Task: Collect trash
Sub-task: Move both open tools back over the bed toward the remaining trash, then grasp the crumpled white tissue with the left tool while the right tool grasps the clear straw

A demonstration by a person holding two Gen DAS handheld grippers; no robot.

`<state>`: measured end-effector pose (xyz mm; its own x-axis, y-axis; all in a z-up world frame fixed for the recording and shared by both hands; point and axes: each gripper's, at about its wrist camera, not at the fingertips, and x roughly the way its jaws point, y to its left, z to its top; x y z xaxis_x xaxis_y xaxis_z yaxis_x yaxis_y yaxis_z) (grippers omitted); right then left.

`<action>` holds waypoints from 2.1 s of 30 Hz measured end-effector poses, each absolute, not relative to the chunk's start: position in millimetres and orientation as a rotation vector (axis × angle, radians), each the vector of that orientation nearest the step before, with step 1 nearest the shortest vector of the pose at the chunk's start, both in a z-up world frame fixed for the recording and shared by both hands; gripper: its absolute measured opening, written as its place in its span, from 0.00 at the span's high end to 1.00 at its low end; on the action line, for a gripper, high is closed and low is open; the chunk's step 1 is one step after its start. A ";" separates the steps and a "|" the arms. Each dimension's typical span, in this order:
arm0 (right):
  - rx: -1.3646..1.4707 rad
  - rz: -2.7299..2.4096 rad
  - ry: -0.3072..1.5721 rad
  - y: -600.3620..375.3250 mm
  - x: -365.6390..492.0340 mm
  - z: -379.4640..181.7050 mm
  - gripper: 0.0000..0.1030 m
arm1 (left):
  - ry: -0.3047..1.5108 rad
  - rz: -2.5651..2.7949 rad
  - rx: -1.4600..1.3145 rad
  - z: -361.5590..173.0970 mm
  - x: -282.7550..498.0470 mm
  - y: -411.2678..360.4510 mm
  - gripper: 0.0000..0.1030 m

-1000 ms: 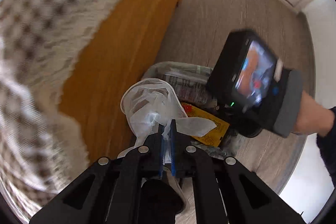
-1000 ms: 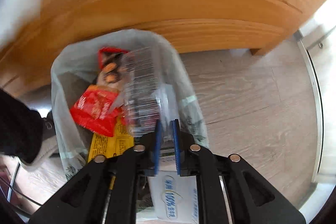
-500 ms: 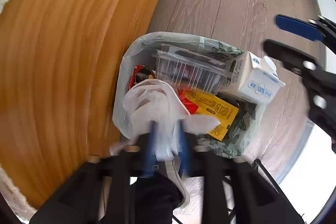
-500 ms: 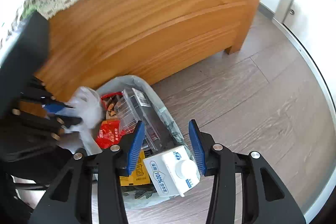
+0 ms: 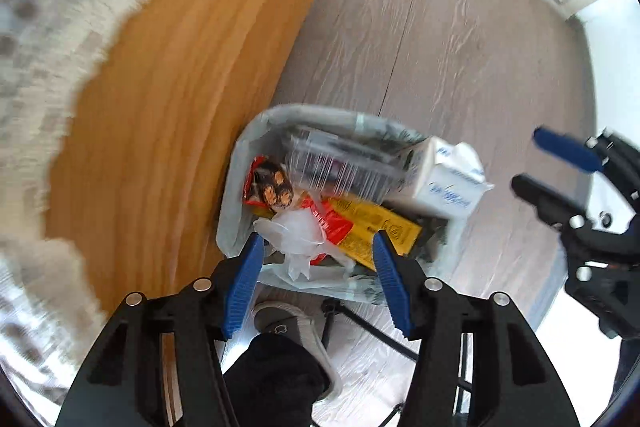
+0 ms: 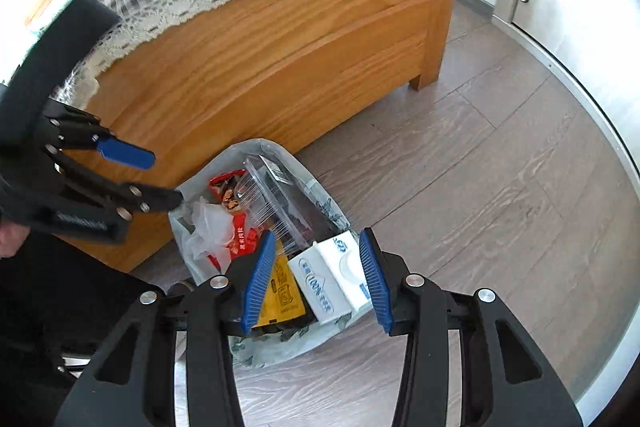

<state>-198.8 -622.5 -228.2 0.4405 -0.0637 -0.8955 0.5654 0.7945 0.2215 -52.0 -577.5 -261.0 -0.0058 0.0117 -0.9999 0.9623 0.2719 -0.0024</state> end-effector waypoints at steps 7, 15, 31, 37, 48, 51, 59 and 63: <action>0.470 -0.467 1.029 -619.0 -198.2 -182.9 0.59 | 1.232 -1.068 0.802 -172.0 -40.8 -556.4 0.46; 0.244 -0.456 0.926 -589.2 -139.3 -73.5 0.54 | 0.950 -1.088 0.462 -34.4 23.5 -456.4 0.36; 0.156 -0.272 0.520 -435.8 89.7 44.8 0.31 | 0.802 -0.505 0.075 -16.8 298.5 -188.5 0.22; 0.110 -0.125 0.598 -370.1 166.7 12.3 0.31 | 1.012 -0.306 -0.032 -89.3 417.6 -153.1 0.28; 0.126 -0.050 0.715 -355.8 255.4 -31.6 0.31 | 1.047 -0.298 -0.080 -116.0 434.2 -119.4 0.97; 0.297 0.008 0.757 -375.5 299.7 -39.3 0.31 | 0.993 -0.284 -0.224 -78.4 400.9 -70.4 0.97; -0.367 0.087 0.903 -314.8 429.9 -88.1 0.40 | 0.906 -0.156 -0.367 -49.1 353.3 1.1 0.97; -0.571 0.107 0.940 -293.5 456.4 -111.8 0.44 | 0.915 -0.167 -0.440 -48.6 365.3 6.3 0.97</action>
